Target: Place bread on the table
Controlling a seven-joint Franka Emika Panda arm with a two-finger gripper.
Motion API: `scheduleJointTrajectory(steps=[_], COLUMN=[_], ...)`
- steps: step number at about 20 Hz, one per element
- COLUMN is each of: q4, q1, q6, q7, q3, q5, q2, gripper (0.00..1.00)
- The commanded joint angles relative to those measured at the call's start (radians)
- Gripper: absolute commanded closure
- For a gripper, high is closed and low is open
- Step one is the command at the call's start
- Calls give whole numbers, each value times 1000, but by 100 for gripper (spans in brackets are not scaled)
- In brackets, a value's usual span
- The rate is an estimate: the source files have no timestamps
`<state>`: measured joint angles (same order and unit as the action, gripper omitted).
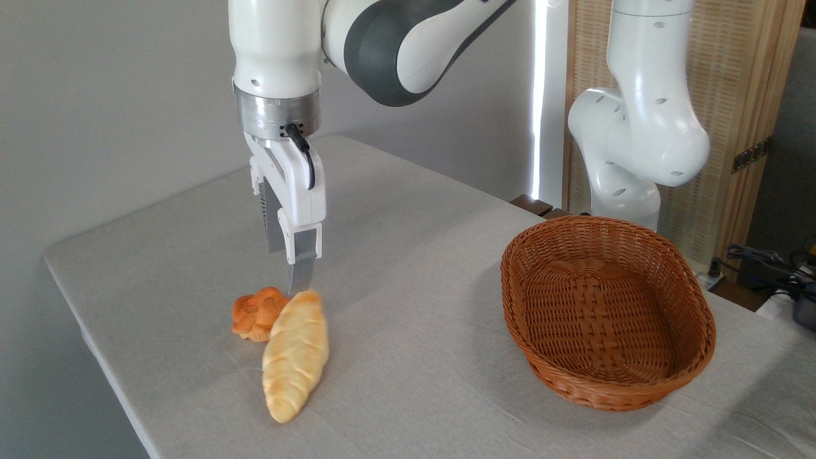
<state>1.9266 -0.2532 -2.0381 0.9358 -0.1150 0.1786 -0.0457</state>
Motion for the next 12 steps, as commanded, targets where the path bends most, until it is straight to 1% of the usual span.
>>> scheduleJointTrajectory(steps=[1, 4, 7, 8, 10, 11, 12], q4=[-20, -82, -147, -170, -219, -233, -239], q1=[6, 20, 51, 60, 78, 81, 107], q6=[32, 126, 203, 240, 347, 370, 375], q7=[-11, -26, -145, -166, -164, -163, -160], q3=[-8, -11, -8, -2, 3, 6, 23], q5=[25, 21, -2, -23, -66, -73, -73], q2=[-11, -13, -14, -14, -14, -14, -14], gripper=[0, 0, 0, 0, 0, 0, 0])
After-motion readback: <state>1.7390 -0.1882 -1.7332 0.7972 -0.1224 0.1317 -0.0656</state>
